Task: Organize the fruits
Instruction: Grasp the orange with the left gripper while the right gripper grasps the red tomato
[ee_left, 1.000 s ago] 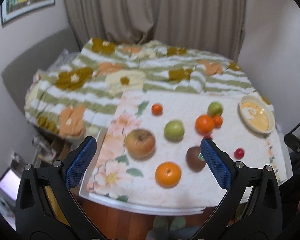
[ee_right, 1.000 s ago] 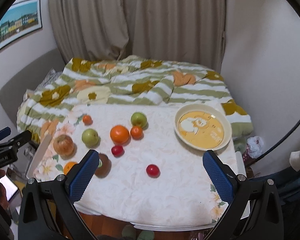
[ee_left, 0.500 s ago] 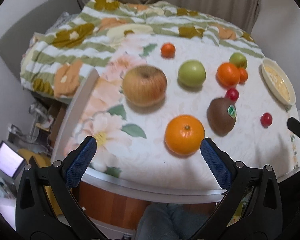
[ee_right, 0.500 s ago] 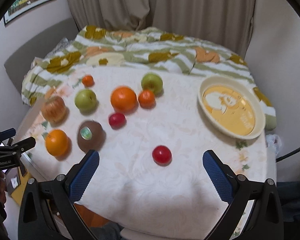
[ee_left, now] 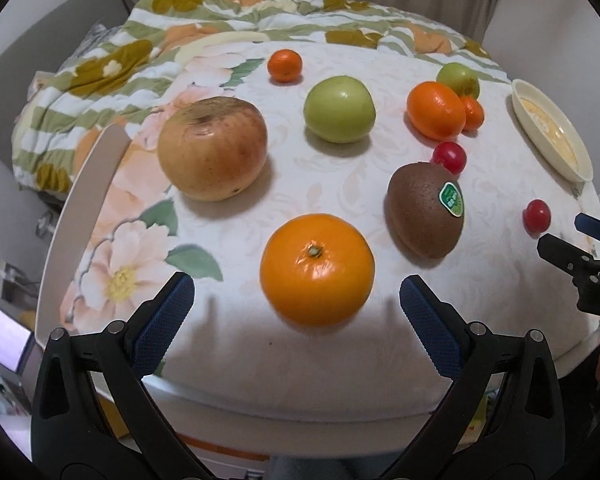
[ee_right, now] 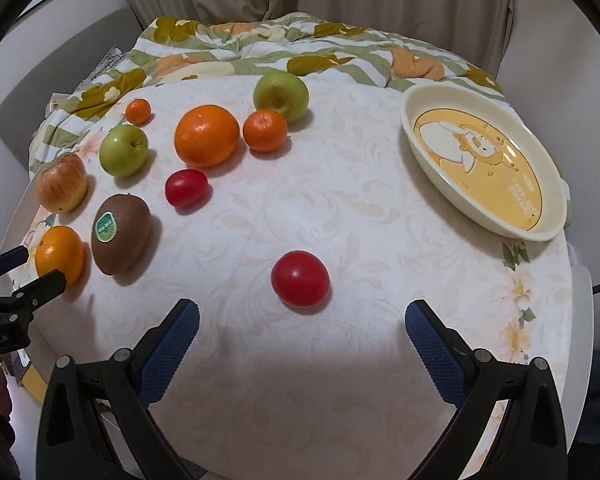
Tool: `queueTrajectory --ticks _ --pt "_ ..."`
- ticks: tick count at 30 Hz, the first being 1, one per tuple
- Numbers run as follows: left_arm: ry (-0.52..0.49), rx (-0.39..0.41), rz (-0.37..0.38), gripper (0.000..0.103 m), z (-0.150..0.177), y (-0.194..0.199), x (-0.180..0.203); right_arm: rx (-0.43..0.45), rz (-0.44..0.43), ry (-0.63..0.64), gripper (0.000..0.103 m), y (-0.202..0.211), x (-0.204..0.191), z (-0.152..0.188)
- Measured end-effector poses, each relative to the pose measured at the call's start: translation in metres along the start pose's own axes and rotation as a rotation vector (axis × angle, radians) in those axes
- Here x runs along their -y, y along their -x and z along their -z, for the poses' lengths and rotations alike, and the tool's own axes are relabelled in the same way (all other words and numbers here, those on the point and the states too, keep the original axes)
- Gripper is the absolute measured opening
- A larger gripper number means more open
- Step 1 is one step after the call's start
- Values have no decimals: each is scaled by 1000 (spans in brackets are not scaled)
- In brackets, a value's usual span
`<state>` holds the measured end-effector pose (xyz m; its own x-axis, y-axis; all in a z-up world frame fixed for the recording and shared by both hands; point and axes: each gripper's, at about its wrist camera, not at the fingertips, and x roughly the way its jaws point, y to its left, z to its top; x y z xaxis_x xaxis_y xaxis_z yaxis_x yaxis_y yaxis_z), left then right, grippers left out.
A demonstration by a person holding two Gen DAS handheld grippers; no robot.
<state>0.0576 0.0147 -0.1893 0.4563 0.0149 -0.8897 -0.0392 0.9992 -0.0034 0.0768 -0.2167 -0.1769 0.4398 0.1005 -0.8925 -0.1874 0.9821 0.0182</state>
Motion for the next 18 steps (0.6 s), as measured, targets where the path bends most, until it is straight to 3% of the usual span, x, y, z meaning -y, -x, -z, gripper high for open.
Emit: queueTrajectory --ticks 3,11,18 --pt "-12 -5 4 103 -1 -5 4 -14 3 5 95 -5 1 0" --pt "-38 -51 21 67 -2 -19 6 -44 -5 1 80 -13 2 2" --pt "-54 -46 26 66 -1 -20 8 -52 5 6 67 -20 -1 0"
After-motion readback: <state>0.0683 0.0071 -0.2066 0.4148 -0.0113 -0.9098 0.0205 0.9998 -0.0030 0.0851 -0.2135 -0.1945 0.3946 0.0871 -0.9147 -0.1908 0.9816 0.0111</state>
